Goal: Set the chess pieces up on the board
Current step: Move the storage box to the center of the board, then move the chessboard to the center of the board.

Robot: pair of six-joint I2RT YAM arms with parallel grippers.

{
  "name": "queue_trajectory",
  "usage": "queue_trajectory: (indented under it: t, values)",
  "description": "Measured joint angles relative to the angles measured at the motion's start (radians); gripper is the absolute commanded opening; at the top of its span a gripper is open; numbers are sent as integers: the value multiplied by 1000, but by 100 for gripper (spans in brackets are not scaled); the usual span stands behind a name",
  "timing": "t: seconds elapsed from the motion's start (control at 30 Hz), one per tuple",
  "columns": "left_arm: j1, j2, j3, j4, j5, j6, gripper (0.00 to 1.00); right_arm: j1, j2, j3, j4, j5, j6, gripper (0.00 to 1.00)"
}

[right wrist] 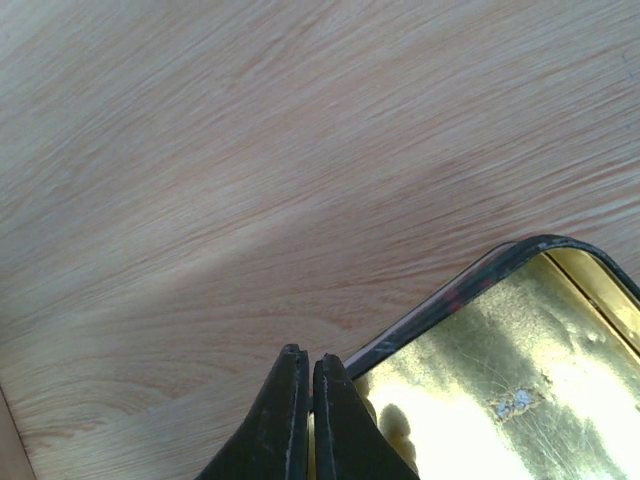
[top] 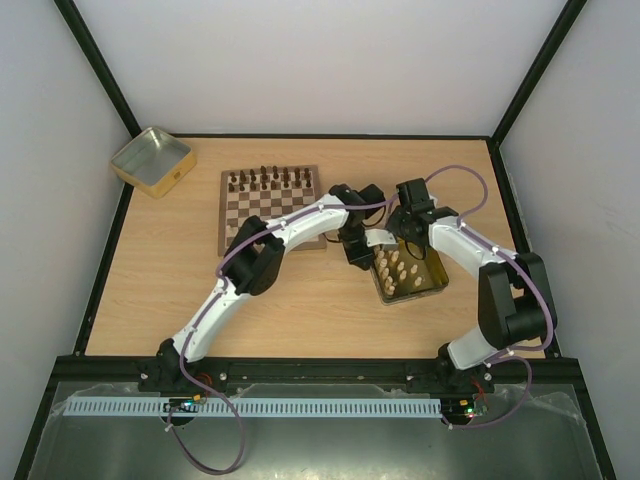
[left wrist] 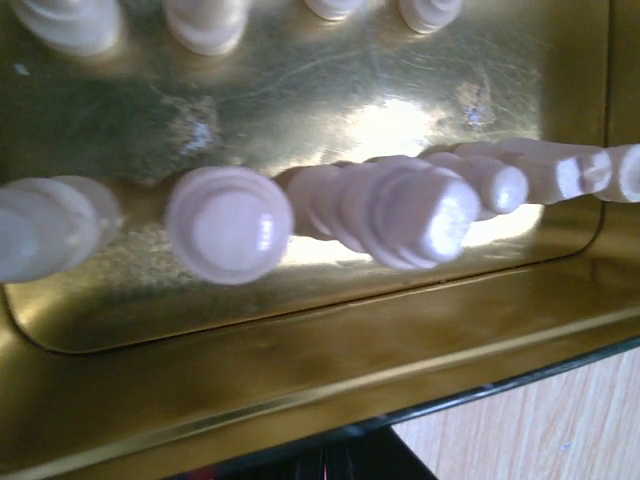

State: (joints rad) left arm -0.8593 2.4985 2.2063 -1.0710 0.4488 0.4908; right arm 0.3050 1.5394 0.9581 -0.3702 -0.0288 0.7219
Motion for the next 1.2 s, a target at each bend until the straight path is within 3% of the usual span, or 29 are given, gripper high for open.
queue_trajectory:
  t: [0.6, 0.8, 0.87, 1.03, 1.2]
  values:
    - [64, -29, -40, 155, -72, -62, 2, 10, -124, 2, 0, 43, -3, 3]
    - [130, -224, -204, 192, -144, -74, 6, 14, -167, 14, -6, 35, -21, 7]
    - [163, -315, -237, 208, -160, -82, 3, 23, -142, 44, -13, 31, -28, 5]
    - [297, -563, -328, 273, -183, -106, 2, 85, 30, 217, -17, 13, -47, 2]
    - [516, -766, -454, 348, -206, -125, 2, 117, 225, 375, -10, -40, -45, 2]
